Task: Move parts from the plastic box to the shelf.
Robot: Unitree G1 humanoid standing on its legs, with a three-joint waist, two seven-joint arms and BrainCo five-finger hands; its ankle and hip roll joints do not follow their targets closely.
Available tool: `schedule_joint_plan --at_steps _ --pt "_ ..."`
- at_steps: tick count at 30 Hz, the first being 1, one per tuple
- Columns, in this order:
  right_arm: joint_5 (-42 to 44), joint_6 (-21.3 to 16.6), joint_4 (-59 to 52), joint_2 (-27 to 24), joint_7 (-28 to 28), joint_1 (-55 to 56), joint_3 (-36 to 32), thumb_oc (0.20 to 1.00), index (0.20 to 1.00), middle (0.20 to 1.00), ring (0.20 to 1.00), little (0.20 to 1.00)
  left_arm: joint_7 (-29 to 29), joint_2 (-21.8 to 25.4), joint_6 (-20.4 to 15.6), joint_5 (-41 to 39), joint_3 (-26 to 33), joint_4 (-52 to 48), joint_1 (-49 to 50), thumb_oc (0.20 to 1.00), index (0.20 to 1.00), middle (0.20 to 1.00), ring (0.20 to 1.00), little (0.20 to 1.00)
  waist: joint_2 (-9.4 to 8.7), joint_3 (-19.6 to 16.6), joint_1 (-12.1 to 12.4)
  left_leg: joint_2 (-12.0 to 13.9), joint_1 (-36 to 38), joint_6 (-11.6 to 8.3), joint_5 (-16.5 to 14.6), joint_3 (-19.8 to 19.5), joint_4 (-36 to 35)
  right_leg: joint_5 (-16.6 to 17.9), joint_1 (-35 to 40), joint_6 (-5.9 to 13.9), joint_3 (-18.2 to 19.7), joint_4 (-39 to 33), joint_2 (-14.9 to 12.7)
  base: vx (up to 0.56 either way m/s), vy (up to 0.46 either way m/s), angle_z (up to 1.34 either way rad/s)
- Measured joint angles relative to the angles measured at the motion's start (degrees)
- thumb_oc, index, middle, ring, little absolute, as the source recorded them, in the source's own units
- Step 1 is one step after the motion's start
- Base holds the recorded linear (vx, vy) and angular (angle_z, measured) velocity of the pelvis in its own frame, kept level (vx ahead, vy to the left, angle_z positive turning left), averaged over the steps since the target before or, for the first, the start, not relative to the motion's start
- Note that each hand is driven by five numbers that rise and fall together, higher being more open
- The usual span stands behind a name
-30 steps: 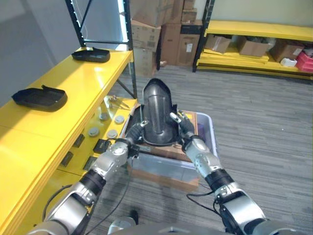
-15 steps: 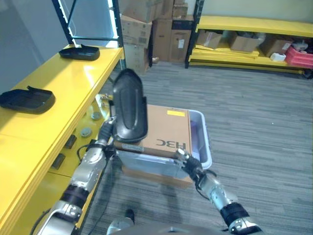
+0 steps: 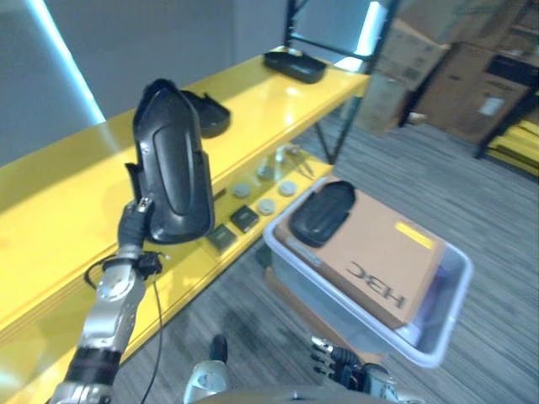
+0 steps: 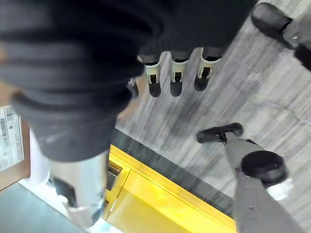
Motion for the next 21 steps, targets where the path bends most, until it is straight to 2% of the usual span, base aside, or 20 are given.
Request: schedule_joint_plan --at_steps 2,3,4,6,7,8,9,11,13,14,15,16,17,18,19,20,21 --pt "0.00 -1.50 4.49 1.74 -0.79 -2.21 -0.44 1.000 1.000 1.000 1.000 1.000 -0.49 1.73 0.05 1.05 4.42 -2.17 2.99 0.200 0.200 0.200 0.200 0.200 -1.23 0.87 2.56 -3.69 1.54 0.98 -1.62 -2.35 -0.04 -0.33 0.21 -0.15 1.99 3.46 -3.85 0.18 0.298 0.28" --pt "0.01 -1.54 4.98 2.26 -0.87 -2.38 -0.49 1.000 1.000 1.000 1.000 1.000 -0.50 2.06 0.05 1.05 6.07 -2.30 3.38 0.200 0.200 0.200 0.200 0.200 -1.46 1.14 3.34 -4.43 1.90 1.44 -1.99 -3.38 -0.05 -1.15 0.09 -0.14 3.70 4.41 -4.65 0.14 0.256 0.26" --pt "0.02 -1.71 5.34 3.13 -1.01 -2.52 -0.49 1.000 1.000 1.000 1.000 1.000 -0.40 2.59 0.04 1.03 7.88 -2.28 3.64 0.200 0.200 0.200 0.200 0.200 -1.54 1.60 3.61 -5.13 2.11 1.80 -2.23 -4.21 -0.05 -3.58 -0.35 0.87 6.31 5.28 -4.59 0.19 0.339 0.32" --pt "0.05 -1.73 5.15 5.24 -2.56 -3.68 -0.44 1.000 1.000 1.000 1.000 1.000 -1.16 3.94 0.06 1.03 11.76 -2.34 4.55 0.200 0.200 0.200 0.200 0.200 -2.78 2.22 4.69 -7.99 2.04 2.36 -2.56 -6.87 -0.04 -7.66 -2.64 0.72 10.62 5.94 -3.85 0.16 0.302 0.35" --pt "0.05 -1.70 5.00 5.90 -3.38 -3.42 -0.53 1.000 1.000 1.000 1.000 1.000 -1.32 4.13 0.05 1.04 12.95 -2.36 5.19 0.200 0.200 0.200 0.200 0.200 -3.56 1.89 4.97 -9.34 2.10 2.53 -2.68 -7.59 0.06 -8.64 -2.33 0.36 11.72 6.13 -4.70 0.11 0.453 0.38" --pt "-0.04 -1.53 5.03 6.25 -4.74 -2.88 -0.53 1.000 1.000 1.000 1.000 1.000 -1.32 4.27 0.02 1.02 13.65 -2.35 5.19 0.200 0.200 0.200 0.200 0.200 -3.94 1.98 5.92 -11.32 1.82 3.61 -3.46 -8.23 1.04 -8.59 -2.35 -0.32 12.40 8.04 -6.36 0.09 0.426 0.44" --pt "-0.72 -1.55 4.72 5.87 -5.21 -2.97 -0.56 1.000 1.000 1.000 1.000 1.000 -1.29 4.07 0.03 1.02 13.48 -2.32 5.23 0.200 0.200 0.200 0.200 0.200 -2.70 2.91 5.74 -12.25 1.49 4.92 -4.05 -9.27 3.08 -7.66 -4.04 1.24 13.33 13.56 -8.19 0.07 0.399 0.48" --pt "-2.50 -1.54 3.22 4.36 -5.87 -2.41 -0.49 1.000 1.000 1.000 1.000 1.000 -1.23 4.08 -0.03 1.06 12.62 -2.37 5.49 0.200 0.200 0.200 0.200 0.200 -0.02 2.74 4.78 -11.87 1.57 6.17 -4.45 -10.00 3.20 -5.23 -8.31 0.63 15.72 22.94 -9.64 0.13 0.248 0.35" --pt "-4.44 -1.59 2.74 3.92 -5.78 -1.59 -0.68 1.000 1.000 1.000 1.000 1.000 -0.75 4.74 -0.46 1.04 12.42 -2.35 5.42 0.200 0.200 0.200 0.200 0.200 1.03 3.07 3.09 -12.03 0.84 7.13 -5.15 -10.58 3.33 -0.02 -12.50 0.68 19.01 29.14 -10.06 0.08 0.159 0.31" --pt "-4.51 -1.59 2.49 3.36 -5.70 -1.39 -0.73 1.000 1.000 1.000 1.000 1.000 -0.25 5.12 -0.59 1.02 11.96 -1.91 4.85 0.200 0.200 0.200 0.200 0.200 1.72 3.65 2.08 -11.71 1.25 6.92 -5.52 -10.92 2.49 0.20 -15.56 1.85 21.34 34.72 -9.89 0.03 0.081 0.45" --pt "-4.63 -1.53 2.74 3.07 -5.66 -1.78 -0.85 1.000 1.000 1.000 1.000 1.000 0.34 5.62 -0.59 0.97 11.10 -1.78 4.76 0.200 0.200 0.200 0.200 0.200 2.26 3.85 1.40 -11.21 1.18 6.57 -5.80 -11.41 1.35 -2.33 -17.56 2.42 21.91 38.58 -8.44 0.10 0.047 0.44" --pt "-5.43 -1.48 3.16 2.62 -5.44 -0.93 -0.99 1.000 1.000 1.000 1.000 1.000 0.60 6.08 -0.59 0.95 10.32 -1.87 4.70 0.200 0.200 0.200 0.200 0.200 2.63 4.08 0.32 -10.79 1.18 5.43 -6.61 -12.18 0.57 -4.26 -19.59 1.82 21.55 40.13 -6.05 0.11 0.009 0.38" --pt "-6.52 -1.65 3.70 2.39 -4.64 -1.04 -1.95 1.000 1.000 1.000 1.000 1.000 0.91 6.24 -0.62 0.90 9.78 -1.83 4.70 0.200 0.200 0.200 0.200 0.200 2.69 4.31 -0.39 -10.54 0.89 2.91 -8.76 -12.30 0.21 -6.11 -20.12 0.73 21.51 37.99 -3.02 0.14 -0.104 0.47" --pt "-6.80 -2.18 2.92 1.24 -4.10 -0.05 -2.88 1.000 1.000 1.000 1.000 1.000 1.29 7.33 -0.60 0.90 9.43 -2.03 4.58 0.200 0.200 0.200 0.200 0.200 0.32 5.05 -2.11 -11.17 -3.70 6.51 -14.33 -10.37 17.43 -8.88 -21.29 2.89 22.33 35.41 -3.69 0.20 -0.200 0.22" --pt "-6.95 -2.61 3.53 0.73 -4.11 0.04 -3.38 1.000 1.000 1.000 1.000 1.000 1.53 7.13 -0.52 0.83 9.43 -1.92 4.94 0.200 0.200 0.200 0.200 0.200 0.83 5.88 -1.67 -12.69 -3.91 7.69 -13.69 -9.57 19.39 -10.44 -21.41 1.90 23.73 34.32 -4.29 0.22 -0.237 0.17" --pt "-7.04 -2.62 3.53 0.18 -4.01 0.30 -3.55 1.000 1.000 1.000 1.000 1.000 1.63 6.02 -0.45 0.85 9.35 -2.00 5.09 0.200 0.200 0.200 0.200 0.200 0.46 5.25 -1.88 -13.51 -3.33 7.72 -13.72 -10.07 17.72 -11.45 -21.76 1.04 24.60 31.12 -3.63 0.21 -0.257 0.08" --pt "-7.19 -2.62 3.56 -0.32 -4.00 0.22 -3.57 1.000 1.000 1.000 1.000 1.000 1.66 5.27 -0.44 0.83 8.45 -2.19 4.75 0.200 0.200 0.200 0.200 0.200 1.44 5.06 -2.18 -13.51 -3.08 5.85 -12.70 -11.42 14.86 -10.92 -21.65 -0.14 24.33 25.45 -1.83 0.25 -0.275 0.55"
